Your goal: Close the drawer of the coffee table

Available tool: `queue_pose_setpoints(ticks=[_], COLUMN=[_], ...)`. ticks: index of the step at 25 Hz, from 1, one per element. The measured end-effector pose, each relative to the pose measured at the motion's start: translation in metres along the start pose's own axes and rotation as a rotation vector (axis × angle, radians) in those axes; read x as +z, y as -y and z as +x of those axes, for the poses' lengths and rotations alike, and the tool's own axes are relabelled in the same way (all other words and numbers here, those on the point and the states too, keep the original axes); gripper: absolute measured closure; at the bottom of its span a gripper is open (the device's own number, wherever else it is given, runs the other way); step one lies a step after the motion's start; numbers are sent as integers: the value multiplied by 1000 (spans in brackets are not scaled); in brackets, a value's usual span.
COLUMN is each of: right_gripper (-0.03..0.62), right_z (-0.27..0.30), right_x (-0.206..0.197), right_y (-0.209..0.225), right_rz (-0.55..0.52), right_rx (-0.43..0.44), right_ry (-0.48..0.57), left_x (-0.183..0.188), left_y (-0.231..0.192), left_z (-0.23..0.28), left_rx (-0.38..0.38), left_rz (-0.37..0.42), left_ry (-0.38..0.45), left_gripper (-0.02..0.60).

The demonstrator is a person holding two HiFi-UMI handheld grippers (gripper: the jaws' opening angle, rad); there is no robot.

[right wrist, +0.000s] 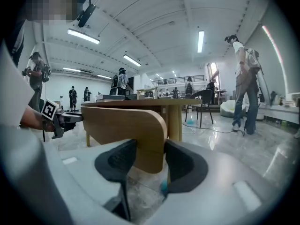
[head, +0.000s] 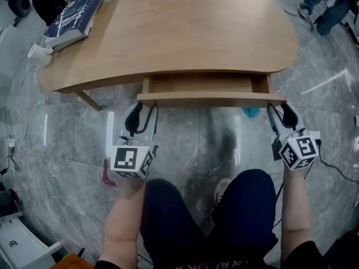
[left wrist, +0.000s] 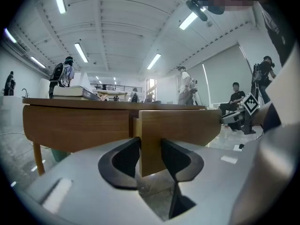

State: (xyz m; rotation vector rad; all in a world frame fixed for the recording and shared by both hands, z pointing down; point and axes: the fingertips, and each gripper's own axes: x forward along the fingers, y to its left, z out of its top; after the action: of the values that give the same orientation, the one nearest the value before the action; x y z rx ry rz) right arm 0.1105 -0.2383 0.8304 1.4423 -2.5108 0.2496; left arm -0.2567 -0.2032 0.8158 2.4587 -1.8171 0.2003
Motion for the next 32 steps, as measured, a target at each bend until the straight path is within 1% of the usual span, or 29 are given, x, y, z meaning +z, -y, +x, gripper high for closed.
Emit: queue_pose_setpoints(ticks=[5,13,19,32], right_gripper=[404,405,407,410], right_z=[14,33,44,63], right_x=[5,12,14,19], right_y=[7,18,22,32], right_rz=[11,59,74,101], right_rx=[-21,-86,-109,-188], right_ry=[1,17,25,39], left_x=[-1,1,1,2], left_y=[-6,-14,-19,-27], left_z=[14,35,43,62], left_rx=[22,71,104,228], left_rz=[-25,-55,-79,-145], left_ry=[-2,1,-6,-21], left_gripper=[433,439,439,445])
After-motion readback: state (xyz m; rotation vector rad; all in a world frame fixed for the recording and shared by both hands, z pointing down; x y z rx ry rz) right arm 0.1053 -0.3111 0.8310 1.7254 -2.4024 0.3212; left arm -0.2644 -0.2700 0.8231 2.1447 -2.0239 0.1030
